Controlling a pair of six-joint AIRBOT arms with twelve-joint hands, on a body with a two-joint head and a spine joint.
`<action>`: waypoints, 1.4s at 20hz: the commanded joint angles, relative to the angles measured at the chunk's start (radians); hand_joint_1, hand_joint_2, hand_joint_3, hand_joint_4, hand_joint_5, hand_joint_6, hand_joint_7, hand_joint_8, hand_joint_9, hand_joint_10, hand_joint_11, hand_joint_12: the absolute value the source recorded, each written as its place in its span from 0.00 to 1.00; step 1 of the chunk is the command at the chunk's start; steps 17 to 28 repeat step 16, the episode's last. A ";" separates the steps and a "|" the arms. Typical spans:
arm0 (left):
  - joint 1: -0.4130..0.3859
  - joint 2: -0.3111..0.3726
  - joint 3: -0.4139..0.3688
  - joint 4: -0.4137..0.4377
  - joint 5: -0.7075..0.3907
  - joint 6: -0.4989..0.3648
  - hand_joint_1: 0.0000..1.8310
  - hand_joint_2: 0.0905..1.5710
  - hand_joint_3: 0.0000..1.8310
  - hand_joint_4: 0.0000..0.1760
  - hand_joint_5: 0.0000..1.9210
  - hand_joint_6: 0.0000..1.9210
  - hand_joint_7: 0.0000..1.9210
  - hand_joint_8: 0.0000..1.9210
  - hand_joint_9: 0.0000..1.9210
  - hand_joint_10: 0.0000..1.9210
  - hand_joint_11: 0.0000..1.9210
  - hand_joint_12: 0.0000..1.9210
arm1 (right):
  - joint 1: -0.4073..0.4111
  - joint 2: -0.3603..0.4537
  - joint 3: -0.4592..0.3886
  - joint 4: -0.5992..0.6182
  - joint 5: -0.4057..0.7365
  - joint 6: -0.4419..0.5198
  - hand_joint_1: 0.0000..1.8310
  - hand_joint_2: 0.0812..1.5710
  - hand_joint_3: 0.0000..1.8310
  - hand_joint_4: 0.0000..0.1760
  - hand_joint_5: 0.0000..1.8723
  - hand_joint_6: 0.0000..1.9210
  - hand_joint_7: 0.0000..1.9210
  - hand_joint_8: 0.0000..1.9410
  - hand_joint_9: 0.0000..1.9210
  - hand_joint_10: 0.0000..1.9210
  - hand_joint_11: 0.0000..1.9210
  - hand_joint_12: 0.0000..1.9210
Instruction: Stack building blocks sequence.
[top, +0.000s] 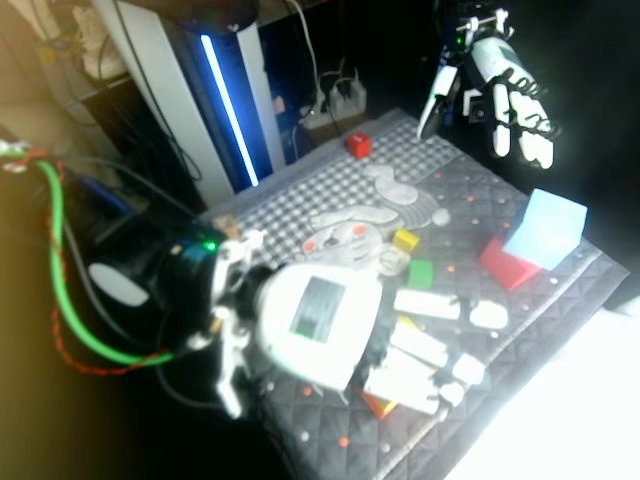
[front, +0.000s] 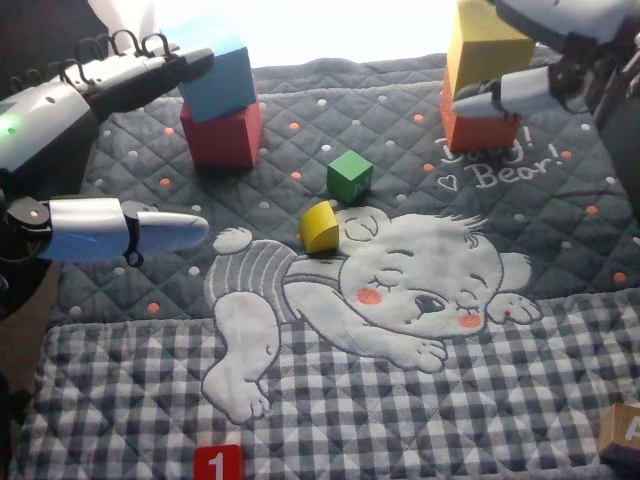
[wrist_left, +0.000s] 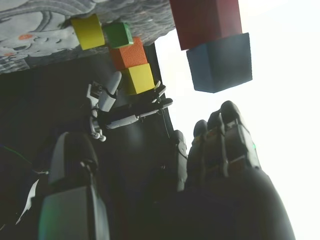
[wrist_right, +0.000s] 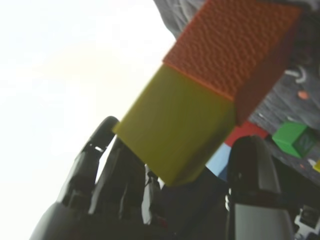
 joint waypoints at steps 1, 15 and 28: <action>-0.011 0.006 0.000 -0.003 -0.154 -0.013 0.42 0.59 0.00 0.83 0.08 0.00 0.03 0.00 0.01 0.00 0.00 0.07 | 0.003 0.031 -0.011 0.028 0.205 -0.001 0.47 0.53 0.00 1.00 0.00 0.00 0.04 0.00 0.15 0.00 0.09 0.65; 0.156 0.041 -0.110 -0.077 -0.612 -0.077 0.30 0.62 0.00 0.41 0.00 0.00 0.00 0.00 0.02 0.00 0.01 0.18 | -0.513 0.300 -0.422 0.173 0.980 -0.001 0.46 0.60 0.01 1.00 0.00 0.00 0.00 0.00 0.00 0.00 0.00 0.00; 0.164 0.035 -0.103 -0.080 -0.641 -0.107 0.25 0.67 0.00 0.00 0.00 0.00 0.06 0.00 0.08 0.01 0.00 0.36 | -0.521 0.308 -0.430 0.172 1.024 -0.001 0.49 0.66 0.01 0.73 0.00 0.00 0.00 0.00 0.00 0.00 0.00 0.00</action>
